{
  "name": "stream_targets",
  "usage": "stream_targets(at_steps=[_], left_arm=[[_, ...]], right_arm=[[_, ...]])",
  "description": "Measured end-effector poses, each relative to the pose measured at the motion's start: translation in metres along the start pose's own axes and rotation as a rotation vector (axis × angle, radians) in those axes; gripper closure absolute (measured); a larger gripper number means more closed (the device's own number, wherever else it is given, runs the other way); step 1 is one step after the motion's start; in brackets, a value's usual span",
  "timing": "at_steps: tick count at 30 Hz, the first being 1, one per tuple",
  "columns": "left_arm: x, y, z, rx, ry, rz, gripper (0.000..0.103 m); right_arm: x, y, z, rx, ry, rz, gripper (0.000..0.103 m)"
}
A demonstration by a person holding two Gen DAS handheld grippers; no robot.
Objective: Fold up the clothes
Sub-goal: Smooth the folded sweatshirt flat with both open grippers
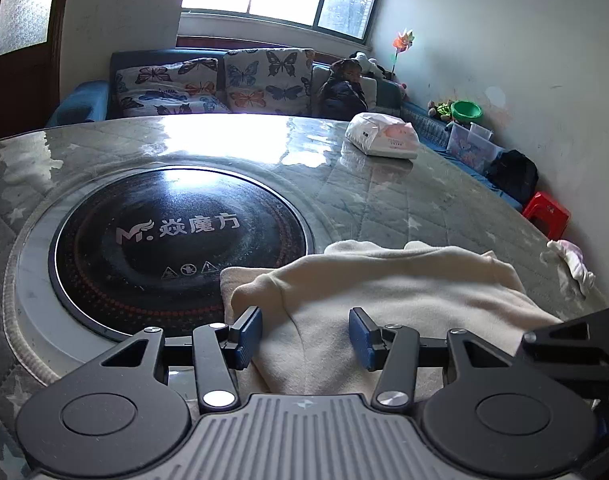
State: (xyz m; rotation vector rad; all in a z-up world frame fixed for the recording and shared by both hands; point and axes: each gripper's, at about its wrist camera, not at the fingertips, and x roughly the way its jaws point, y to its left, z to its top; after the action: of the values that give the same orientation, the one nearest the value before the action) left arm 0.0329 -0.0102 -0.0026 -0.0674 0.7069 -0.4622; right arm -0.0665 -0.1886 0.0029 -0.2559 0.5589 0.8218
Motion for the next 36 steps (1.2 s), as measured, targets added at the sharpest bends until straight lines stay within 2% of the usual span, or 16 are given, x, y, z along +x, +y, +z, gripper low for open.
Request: stream_targets(at_steps=[3, 8, 14, 21, 27, 31, 36], left_arm=[[-0.002, 0.001, 0.001, 0.001, -0.001, 0.008, 0.052], [-0.004, 0.006, 0.0, -0.01, 0.002, 0.035, 0.052], [-0.018, 0.004, -0.004, -0.014, -0.023, 0.03, 0.052], [-0.027, -0.014, -0.013, 0.034, -0.034, 0.013, 0.052], [-0.032, -0.017, -0.025, 0.046, -0.018, 0.02, 0.051], [-0.033, -0.016, -0.031, 0.036, -0.01, 0.025, 0.051], [-0.033, -0.013, -0.033, 0.014, -0.006, 0.023, 0.051]], right_arm=[[0.006, -0.001, -0.001, 0.026, 0.008, 0.007, 0.067], [-0.008, 0.014, -0.005, -0.024, -0.006, 0.073, 0.068], [-0.052, -0.017, -0.021, 0.138, -0.033, -0.07, 0.068], [-0.081, -0.056, -0.052, 0.299, 0.01, -0.234, 0.067], [-0.101, -0.066, -0.058, 0.35, -0.03, -0.23, 0.067], [-0.087, -0.076, -0.047, 0.36, -0.065, -0.227, 0.067], [-0.064, -0.1, -0.051, 0.426, -0.02, -0.228, 0.068]])
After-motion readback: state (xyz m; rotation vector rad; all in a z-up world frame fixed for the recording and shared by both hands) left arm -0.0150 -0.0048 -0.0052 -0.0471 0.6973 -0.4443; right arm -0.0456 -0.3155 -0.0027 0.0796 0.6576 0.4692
